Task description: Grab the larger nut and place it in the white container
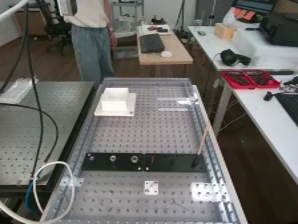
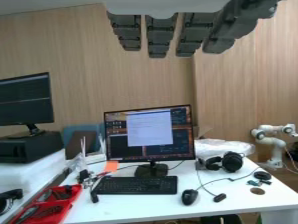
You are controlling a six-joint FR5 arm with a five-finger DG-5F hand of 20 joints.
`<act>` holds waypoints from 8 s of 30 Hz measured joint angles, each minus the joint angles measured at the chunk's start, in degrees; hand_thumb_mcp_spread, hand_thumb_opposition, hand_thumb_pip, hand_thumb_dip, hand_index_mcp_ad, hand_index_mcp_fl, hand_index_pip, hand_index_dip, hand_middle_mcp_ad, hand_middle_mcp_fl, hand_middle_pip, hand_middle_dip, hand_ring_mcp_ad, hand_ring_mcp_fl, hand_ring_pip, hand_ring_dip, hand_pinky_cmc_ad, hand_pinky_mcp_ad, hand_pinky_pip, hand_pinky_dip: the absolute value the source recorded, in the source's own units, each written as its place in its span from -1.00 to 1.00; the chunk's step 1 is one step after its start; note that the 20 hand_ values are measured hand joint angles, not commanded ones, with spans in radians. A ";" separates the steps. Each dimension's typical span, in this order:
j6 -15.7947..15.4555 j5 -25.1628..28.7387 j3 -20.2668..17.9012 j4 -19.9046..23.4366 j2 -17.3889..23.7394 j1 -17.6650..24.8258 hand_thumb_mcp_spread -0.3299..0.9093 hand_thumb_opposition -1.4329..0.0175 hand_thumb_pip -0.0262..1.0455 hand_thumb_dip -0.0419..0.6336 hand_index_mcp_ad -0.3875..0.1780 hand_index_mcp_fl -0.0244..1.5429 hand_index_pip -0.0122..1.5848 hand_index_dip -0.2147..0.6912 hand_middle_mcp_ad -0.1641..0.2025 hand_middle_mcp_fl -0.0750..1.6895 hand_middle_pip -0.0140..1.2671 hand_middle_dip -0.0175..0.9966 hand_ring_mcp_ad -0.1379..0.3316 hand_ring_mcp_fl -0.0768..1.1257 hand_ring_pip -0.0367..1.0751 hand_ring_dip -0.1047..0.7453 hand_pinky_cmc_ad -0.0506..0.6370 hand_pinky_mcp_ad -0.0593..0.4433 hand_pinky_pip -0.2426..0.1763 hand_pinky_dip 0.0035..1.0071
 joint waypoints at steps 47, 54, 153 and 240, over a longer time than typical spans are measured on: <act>0.61 2.04 -3.80 1.93 1.42 -0.08 -0.12 0.04 -0.18 -0.78 0.15 -0.96 -0.90 -0.53 -0.06 -0.91 -0.77 -0.53 0.24 -0.88 -0.77 -0.46 0.20 0.55 -0.32 0.19; -0.08 4.02 -8.97 5.29 2.39 -0.40 -0.14 0.04 -0.12 -0.78 0.14 -0.96 -0.90 -0.52 -0.06 -0.91 -0.77 -0.52 0.24 -0.88 -0.77 -0.46 0.21 0.55 -0.32 0.19; 3.35 27.90 -43.11 64.61 -22.68 -1.66 0.06 -0.21 0.40 -0.31 -0.22 -0.94 0.96 -0.41 -0.04 -0.90 -0.78 -0.55 0.26 -0.88 -0.52 -0.54 0.12 0.51 -0.42 0.47; -1.71 10.87 -40.22 55.11 -19.49 -8.65 0.08 -0.21 0.53 -0.27 -0.23 -0.92 0.96 -0.33 -0.05 -0.91 -0.79 -0.57 0.23 -0.87 -0.49 -0.57 0.07 0.48 -0.43 0.51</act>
